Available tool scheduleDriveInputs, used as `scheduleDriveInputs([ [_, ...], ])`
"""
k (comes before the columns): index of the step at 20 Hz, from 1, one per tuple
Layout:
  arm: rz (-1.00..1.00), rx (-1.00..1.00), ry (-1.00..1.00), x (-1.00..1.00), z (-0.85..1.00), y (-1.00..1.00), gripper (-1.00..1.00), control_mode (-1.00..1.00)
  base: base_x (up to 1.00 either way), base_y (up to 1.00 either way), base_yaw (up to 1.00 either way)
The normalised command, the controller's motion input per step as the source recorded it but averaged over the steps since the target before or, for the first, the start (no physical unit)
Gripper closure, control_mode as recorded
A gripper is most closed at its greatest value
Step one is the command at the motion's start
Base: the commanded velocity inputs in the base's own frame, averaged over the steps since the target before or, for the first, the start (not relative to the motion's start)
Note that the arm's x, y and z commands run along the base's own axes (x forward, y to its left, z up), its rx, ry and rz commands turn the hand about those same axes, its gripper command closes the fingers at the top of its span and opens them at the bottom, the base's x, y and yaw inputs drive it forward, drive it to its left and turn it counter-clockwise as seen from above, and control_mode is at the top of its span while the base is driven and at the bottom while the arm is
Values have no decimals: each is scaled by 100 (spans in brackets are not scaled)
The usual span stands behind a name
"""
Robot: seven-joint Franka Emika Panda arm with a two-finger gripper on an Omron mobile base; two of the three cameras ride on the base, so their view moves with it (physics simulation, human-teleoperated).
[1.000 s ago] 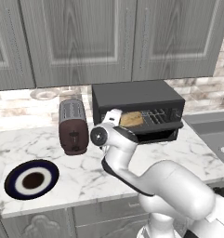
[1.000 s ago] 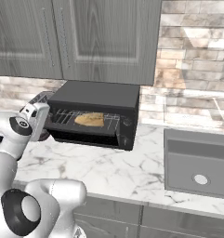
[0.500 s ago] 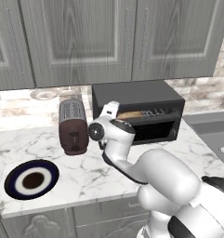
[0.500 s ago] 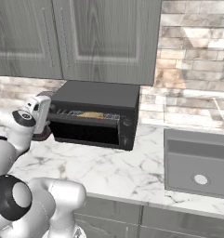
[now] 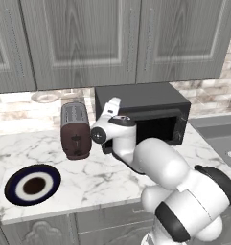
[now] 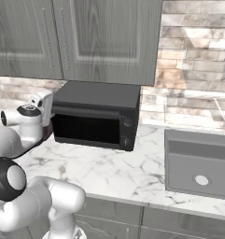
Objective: Pull the toaster oven rack outwards. Pick up the baguette from the plate and place it on the toaster oven rack. Close the toaster oven door fully and set the temperature to the lowest setting.
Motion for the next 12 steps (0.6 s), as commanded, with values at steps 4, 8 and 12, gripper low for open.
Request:
scheduleDriveInputs([
  [4, 1, -3, -13, 42, 13, 0, -100, -100, 0, 0, 0],
  [8, 0, -2, -8, 39, 11, 0, -100, -100, 0, 0, 0],
  [12, 0, 0, -3, 33, 11, 0, -100, -100, 0, 0, 0],
])
